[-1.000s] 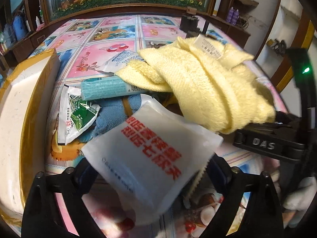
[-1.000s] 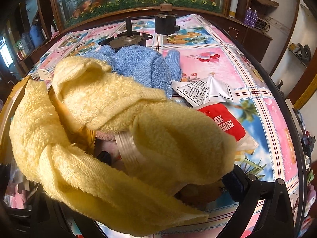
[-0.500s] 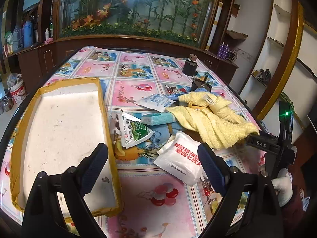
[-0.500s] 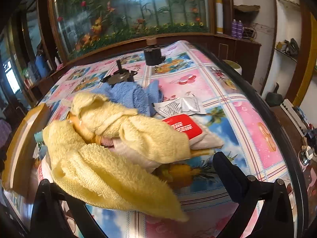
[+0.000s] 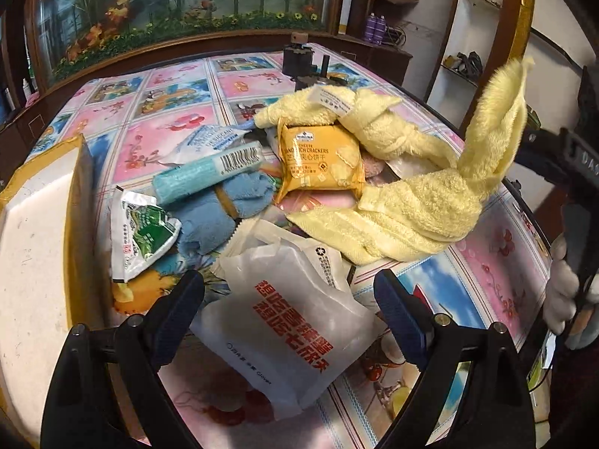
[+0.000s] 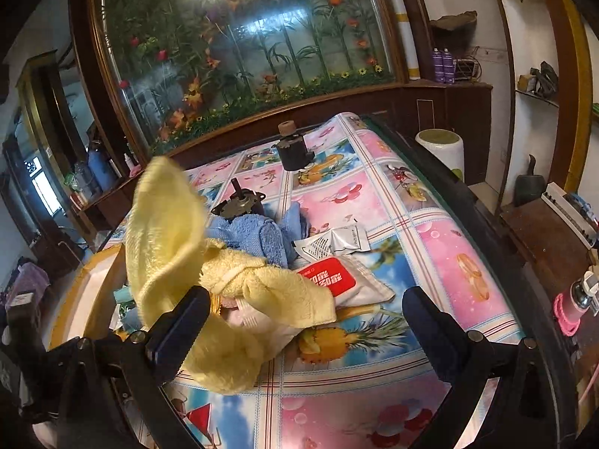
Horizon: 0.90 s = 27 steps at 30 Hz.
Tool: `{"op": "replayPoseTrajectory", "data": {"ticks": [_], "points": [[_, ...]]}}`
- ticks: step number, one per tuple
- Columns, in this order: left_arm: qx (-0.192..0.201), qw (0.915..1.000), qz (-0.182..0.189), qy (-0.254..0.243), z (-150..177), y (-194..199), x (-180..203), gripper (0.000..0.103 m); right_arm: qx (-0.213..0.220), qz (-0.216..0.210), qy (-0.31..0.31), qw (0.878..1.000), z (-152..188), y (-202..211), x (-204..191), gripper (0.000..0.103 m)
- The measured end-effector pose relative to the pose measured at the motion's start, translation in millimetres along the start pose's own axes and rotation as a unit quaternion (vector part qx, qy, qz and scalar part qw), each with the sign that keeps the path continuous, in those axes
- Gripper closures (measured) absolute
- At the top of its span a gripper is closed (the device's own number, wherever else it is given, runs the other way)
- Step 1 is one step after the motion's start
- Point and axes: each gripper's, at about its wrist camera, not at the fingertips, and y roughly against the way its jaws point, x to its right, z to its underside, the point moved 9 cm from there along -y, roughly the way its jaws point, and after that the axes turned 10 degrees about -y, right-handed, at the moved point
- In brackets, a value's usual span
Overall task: Organize soft objects
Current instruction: 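Grasp a yellow towel with the right tool while the left tool grasps a white packet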
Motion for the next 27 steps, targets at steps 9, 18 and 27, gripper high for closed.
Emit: {"op": "replayPoseTrajectory", "data": {"ticks": [9, 18, 27], "points": [[-0.009, 0.9979, 0.064, 0.007, 21.8, 21.6, 11.1, 0.06, -0.064, 0.019, 0.078, 0.995, 34.3, 9.9, -1.0, 0.0], [0.008, 0.9977, 0.067, 0.009, 38.7, 51.0, 10.3, 0.03, -0.097, -0.066, 0.188, 0.975, 53.1, 13.2, -76.9, 0.0], [-0.034, 0.9969, 0.062, -0.034, 54.9, 25.1, 44.5, 0.027, -0.157, -0.048, 0.288, 0.944, 76.7, -44.0, -108.8, 0.007]]}}
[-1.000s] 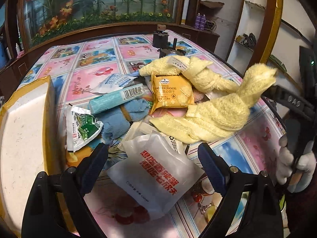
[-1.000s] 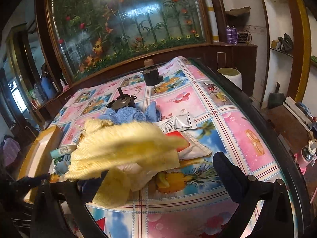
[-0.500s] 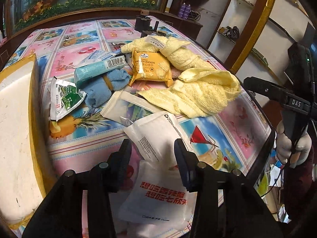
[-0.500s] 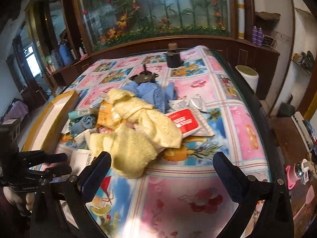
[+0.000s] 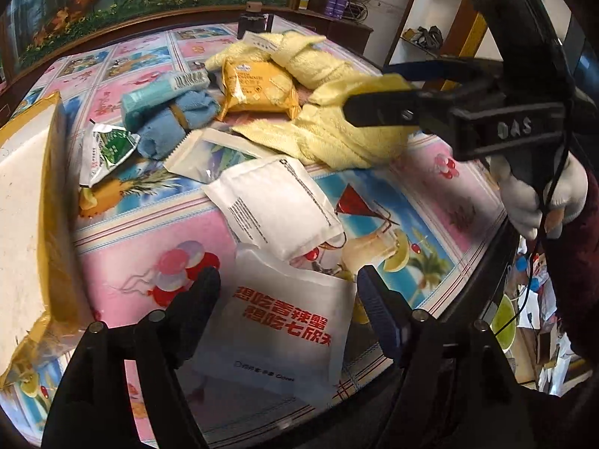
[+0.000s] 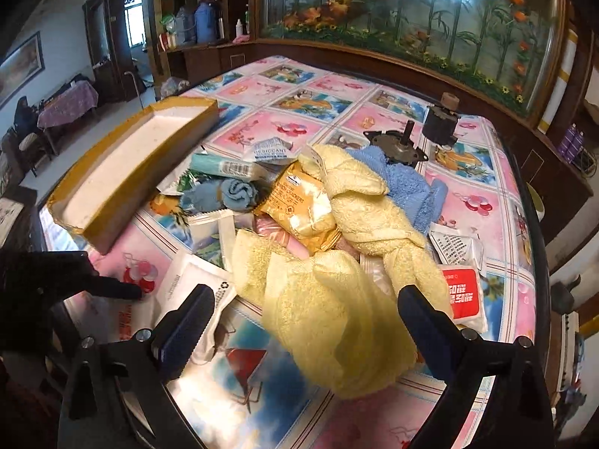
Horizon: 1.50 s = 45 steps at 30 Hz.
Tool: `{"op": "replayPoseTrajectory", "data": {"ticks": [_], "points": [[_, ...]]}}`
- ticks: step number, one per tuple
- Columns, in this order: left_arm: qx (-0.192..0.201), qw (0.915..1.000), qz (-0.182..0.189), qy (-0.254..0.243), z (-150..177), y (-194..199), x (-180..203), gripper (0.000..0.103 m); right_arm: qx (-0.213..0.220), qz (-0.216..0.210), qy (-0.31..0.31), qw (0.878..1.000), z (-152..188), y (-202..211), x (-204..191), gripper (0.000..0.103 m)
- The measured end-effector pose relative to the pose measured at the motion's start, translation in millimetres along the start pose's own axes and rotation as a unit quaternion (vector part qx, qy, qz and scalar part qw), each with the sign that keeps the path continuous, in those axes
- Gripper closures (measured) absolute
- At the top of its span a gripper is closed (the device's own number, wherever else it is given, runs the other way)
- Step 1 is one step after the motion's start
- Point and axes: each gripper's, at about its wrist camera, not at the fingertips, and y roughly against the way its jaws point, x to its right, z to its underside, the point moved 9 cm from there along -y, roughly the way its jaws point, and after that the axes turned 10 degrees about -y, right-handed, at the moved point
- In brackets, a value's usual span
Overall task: Organize soft objects
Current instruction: 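Grasp a yellow towel with the right tool while the left tool grasps a white packet, then carry the yellow towel and white packet into the cardboard tray and open both tools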
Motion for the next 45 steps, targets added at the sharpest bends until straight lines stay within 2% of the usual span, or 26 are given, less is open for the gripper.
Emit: {"op": "replayPoseTrajectory", "data": {"ticks": [2, 3, 4, 5, 7, 8, 12, 17, 24, 28, 31, 34, 37, 41, 45], "points": [[-0.005, 0.999, -0.034, -0.029, 0.2, -4.6, 5.9, 0.027, -0.023, 0.001, -0.004, 1.0, 4.3, -17.4, 3.0, 0.013], [-0.009, 0.9982, -0.043, -0.04, 0.8, -5.9, 8.8, 0.032, -0.034, -0.002, -0.008, 0.999, 7.9, -23.9, 4.0, 0.016], [-0.006, 0.9977, -0.047, -0.048, 0.5, -4.8, 11.5, 0.049, -0.043, -0.005, -0.011, 0.999, 11.6, -29.0, 4.2, 0.019], [-0.005, 0.9981, -0.038, -0.048, 0.3, -3.1, 14.4, 0.052, -0.048, -0.004, -0.012, 0.999, 15.3, -32.7, 3.2, 0.024], [0.009, 0.9994, -0.011, -0.031, -1.3, 3.0, 14.7, 0.073, -0.041, 0.008, -0.011, 0.999, 19.8, -30.5, 1.1, 0.041], [0.016, 0.9996, -0.008, -0.023, -2.4, 7.0, 12.1, 0.076, -0.039, 0.012, -0.015, 0.999, 21.2, -27.8, 1.1, 0.059], [0.04, 0.9992, -0.003, 0.002, -6.8, 23.7, -0.8, 0.085, -0.03, -0.019, -0.039, 0.999, 23.6, -7.4, -3.7, 0.069], [0.077, 0.9964, 0.013, 0.034, -11.9, 47.5, -11.2, 0.092, 0.0, -0.017, -0.048, 0.999, 22.6, 21.8, -8.3, 0.072], [0.149, 0.9847, 0.034, 0.084, -26.8, 103.1, -43.3, 0.093, 0.073, -0.03, -0.057, 0.995, -17.6, 85.9, -18.3, 0.072], [0.182, 0.9755, 0.024, 0.12, -32.4, 134.6, -78.9, 0.093, 0.093, -0.059, -0.055, 0.992, -46.0, 105.7, -38.5, 0.072], [0.202, 0.9687, -0.005, 0.144, -35.6, 154.2, -116.0, 0.093, 0.096, -0.094, -0.05, 0.99, -68.5, 109.1, -64.1, 0.072], [0.208, 0.963, -0.046, 0.165, -34.1, 166.2, -158.1, 0.093, 0.092, -0.121, -0.038, 0.988, -89.5, 102.4, -97.5, 0.072], [0.2, 0.9587, -0.068, 0.191, -32.6, 162.3, -197.6, 0.093, 0.082, -0.145, -0.031, 0.985, -111.1, 85.0, -132.8, 0.072], [0.184, 0.9538, -0.075, 0.225, -26.7, 144.3, -243.4, 0.093, 0.06, -0.165, -0.036, 0.984, -140.4, 46.1, -171.2, 0.072], [0.168, 0.9504, -0.069, 0.253, -26.2, 121.2, -279.1, 0.093, 0.032, -0.166, -0.048, 0.984, -166.3, -6.0, -199.4, 0.072]]}}
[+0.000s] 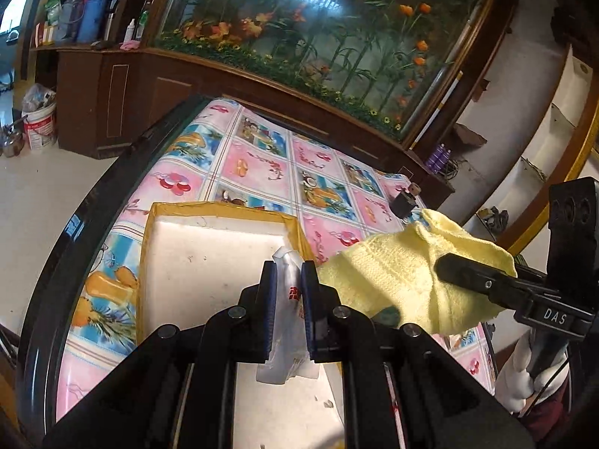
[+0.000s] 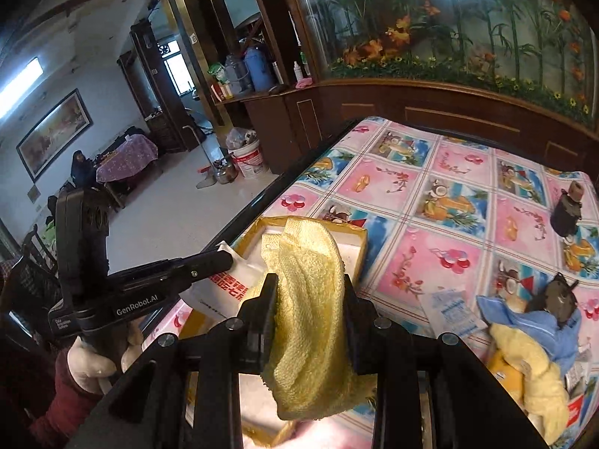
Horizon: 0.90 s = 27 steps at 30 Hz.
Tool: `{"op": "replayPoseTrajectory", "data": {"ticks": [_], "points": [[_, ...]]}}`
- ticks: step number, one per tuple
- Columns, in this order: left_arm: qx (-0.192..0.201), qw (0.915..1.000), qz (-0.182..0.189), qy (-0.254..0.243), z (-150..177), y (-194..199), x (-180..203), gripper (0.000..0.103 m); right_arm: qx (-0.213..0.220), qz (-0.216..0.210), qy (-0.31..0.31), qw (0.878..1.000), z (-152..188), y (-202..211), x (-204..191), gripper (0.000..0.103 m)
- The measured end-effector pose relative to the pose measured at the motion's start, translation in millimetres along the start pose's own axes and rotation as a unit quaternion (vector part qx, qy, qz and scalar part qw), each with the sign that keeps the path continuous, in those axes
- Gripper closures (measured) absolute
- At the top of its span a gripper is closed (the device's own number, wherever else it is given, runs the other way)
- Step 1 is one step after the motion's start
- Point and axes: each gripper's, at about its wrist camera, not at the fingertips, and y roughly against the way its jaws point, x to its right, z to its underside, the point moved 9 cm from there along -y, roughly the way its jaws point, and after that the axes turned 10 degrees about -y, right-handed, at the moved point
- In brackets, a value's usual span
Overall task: Organize soft objects
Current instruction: 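Carry the yellow towel and white packet into the cardboard tray and open both tools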
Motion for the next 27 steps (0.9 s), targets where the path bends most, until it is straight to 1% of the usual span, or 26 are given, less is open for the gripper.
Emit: {"op": "replayPoseTrajectory", "data": {"ticks": [5, 8, 9, 11, 13, 14, 15, 16, 20, 22, 24, 27], "points": [[-0.015, 0.9995, -0.012, 0.026, -7.0, -34.6, -32.5, 0.093, -0.035, 0.014, -0.02, 0.999, -10.6, -66.9, 2.6, 0.072], [-0.019, 0.9982, -0.029, 0.05, -7.1, -46.9, -52.6, 0.093, -0.05, 0.021, -0.032, 0.998, -11.5, -97.5, 8.9, 0.072], [-0.02, 0.9975, -0.032, 0.059, -5.9, -49.1, -58.0, 0.092, -0.054, 0.021, -0.036, 0.998, -11.5, -105.9, 10.7, 0.069], [-0.024, 0.9967, -0.032, 0.071, -3.1, -50.4, -63.3, 0.089, -0.065, 0.019, -0.033, 0.997, -9.3, -120.2, 11.4, 0.066], [-0.027, 0.9959, -0.036, 0.078, 0.1, -48.0, -66.0, 0.078, -0.076, 0.029, -0.027, 0.996, -6.1, -132.9, 12.3, 0.06], [-0.026, 0.9956, -0.04, 0.081, 2.0, -45.2, -66.6, 0.075, -0.081, 0.03, -0.027, 0.996, -4.3, -136.6, 13.0, 0.052], [-0.025, 0.9953, -0.042, 0.083, 3.0, -42.1, -66.9, 0.068, -0.082, 0.028, -0.028, 0.996, -4.2, -137.5, 13.6, 0.045], [-0.022, 0.9951, -0.043, 0.087, 4.3, -37.8, -66.3, 0.063, -0.078, 0.027, -0.03, 0.996, -4.7, -135.7, 14.7, 0.043], [-0.007, 0.9947, -0.045, 0.092, 10.0, -21.6, -55.7, 0.053, -0.042, 0.036, -0.031, 0.998, -8.9, -107.3, 23.1, 0.041], [-0.003, 0.9954, -0.038, 0.088, 16.9, -18.4, -42.4, 0.045, -0.022, 0.039, -0.032, 0.998, -8.7, -84.8, 29.6, 0.037], [-0.009, 0.9967, -0.039, 0.071, 25.7, -21.6, -28.4, 0.043, -0.005, 0.044, -0.035, 0.998, -6.1, -60.8, 38.4, 0.034], [-0.034, 0.9967, -0.06, 0.043, 40.9, -34.7, -16.2, 0.043, 0.01, 0.055, -0.045, 0.997, 4.0, -28.0, 56.2, 0.034]]}}
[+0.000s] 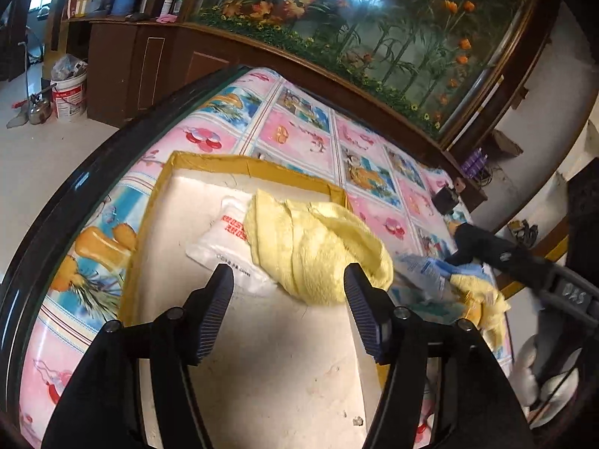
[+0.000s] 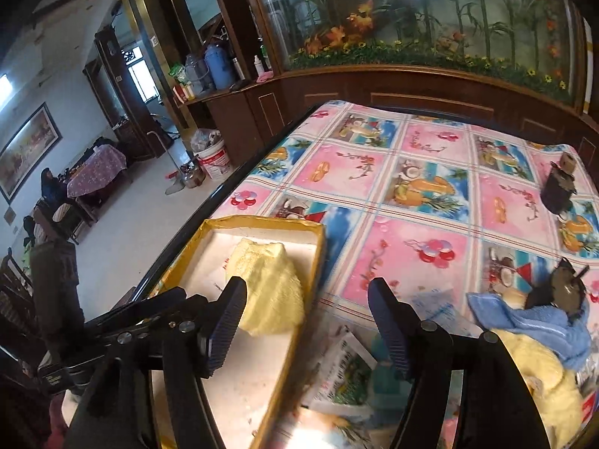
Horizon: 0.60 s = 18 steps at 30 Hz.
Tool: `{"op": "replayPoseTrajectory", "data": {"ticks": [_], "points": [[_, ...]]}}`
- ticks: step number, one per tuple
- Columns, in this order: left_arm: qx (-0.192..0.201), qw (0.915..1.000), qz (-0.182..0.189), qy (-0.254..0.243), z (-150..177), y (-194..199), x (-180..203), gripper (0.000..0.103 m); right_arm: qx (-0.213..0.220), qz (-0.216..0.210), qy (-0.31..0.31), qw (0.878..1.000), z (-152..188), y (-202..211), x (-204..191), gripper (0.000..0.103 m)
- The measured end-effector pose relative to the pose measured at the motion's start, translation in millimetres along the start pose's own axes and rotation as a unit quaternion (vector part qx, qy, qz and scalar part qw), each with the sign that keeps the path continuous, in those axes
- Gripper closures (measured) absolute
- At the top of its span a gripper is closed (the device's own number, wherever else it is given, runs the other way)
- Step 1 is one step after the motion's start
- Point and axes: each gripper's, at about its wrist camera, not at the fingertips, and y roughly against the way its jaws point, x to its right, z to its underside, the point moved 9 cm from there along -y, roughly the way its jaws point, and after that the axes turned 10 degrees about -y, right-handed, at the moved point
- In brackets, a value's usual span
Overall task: Organize soft objects
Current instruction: 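Carry the yellow towel and white packet into the cardboard tray and open both tools, then move both tools back over the pile of items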
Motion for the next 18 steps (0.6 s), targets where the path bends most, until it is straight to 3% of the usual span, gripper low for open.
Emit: {"op": "replayPoseTrajectory", "data": {"ticks": [3, 7, 13, 16, 18], "points": [[-0.034, 0.9983, -0.042, -0.019, 14.4, -13.0, -1.6, 0.043, 0.015, 0.008, -0.008, 1.0, 9.0, 29.3, 24.0, 0.034], [-0.066, 0.9948, -0.071, -0.028, 27.0, -13.0, -9.9, 0.043, 0.037, 0.018, -0.022, 0.999, 20.5, 65.6, 58.6, 0.033], [-0.036, 0.9952, -0.09, -0.019, 21.6, 15.4, -24.1, 0.043, 0.087, 0.063, -0.034, 0.994, 34.3, 117.6, 115.5, 0.031], [-0.005, 0.9973, -0.066, -0.033, 9.6, 39.3, 3.6, 0.043, 0.122, 0.09, -0.039, 0.988, 37.7, 139.9, 141.7, 0.006], [0.009, 0.9974, -0.041, -0.058, 4.4, 50.2, 36.8, 0.036, 0.123, 0.1, -0.05, 0.986, 42.9, 144.8, 162.7, 0.002]]}}
